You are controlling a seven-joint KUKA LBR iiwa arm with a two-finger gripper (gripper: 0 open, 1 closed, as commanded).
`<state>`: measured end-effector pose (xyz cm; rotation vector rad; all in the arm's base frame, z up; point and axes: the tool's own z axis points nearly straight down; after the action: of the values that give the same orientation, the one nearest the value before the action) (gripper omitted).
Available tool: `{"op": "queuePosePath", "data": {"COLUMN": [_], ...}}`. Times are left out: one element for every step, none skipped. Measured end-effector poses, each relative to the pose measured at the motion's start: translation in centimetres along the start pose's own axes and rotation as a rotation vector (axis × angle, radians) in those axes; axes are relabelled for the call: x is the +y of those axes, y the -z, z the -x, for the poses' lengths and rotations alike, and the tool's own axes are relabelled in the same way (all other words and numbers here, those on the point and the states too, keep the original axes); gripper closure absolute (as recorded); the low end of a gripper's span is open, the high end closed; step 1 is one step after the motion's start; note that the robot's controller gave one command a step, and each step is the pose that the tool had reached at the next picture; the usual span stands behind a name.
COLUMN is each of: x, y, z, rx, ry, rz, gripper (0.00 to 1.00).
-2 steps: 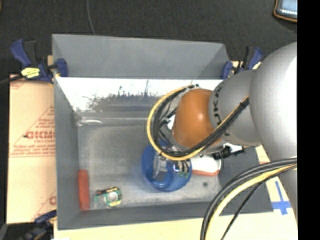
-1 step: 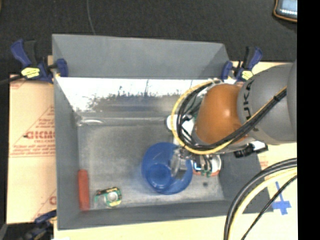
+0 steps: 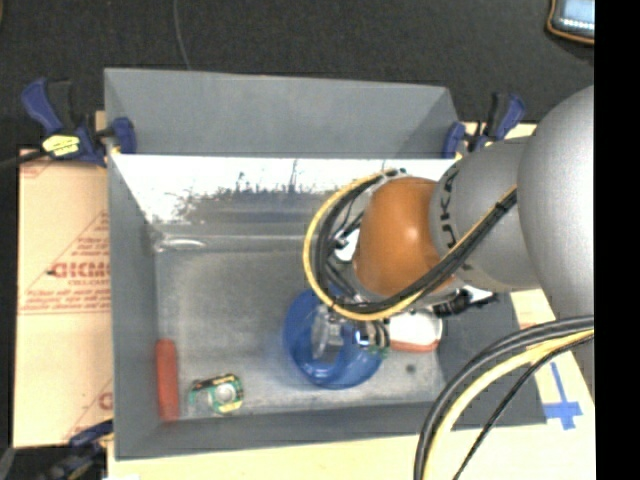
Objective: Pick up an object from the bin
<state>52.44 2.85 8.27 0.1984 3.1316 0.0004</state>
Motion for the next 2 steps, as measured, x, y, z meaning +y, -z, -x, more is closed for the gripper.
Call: {"op": "queuePosePath", "data": {"x": [-1.08, -1.08], "y": [-0.98, -0.98], "z": [-1.80, -1.80], "rx": [-0.018, -0.018], "ry": [-0.152, -0.150], "rz": [0.001, 0.001], "gripper": [1.00, 1.00]}}
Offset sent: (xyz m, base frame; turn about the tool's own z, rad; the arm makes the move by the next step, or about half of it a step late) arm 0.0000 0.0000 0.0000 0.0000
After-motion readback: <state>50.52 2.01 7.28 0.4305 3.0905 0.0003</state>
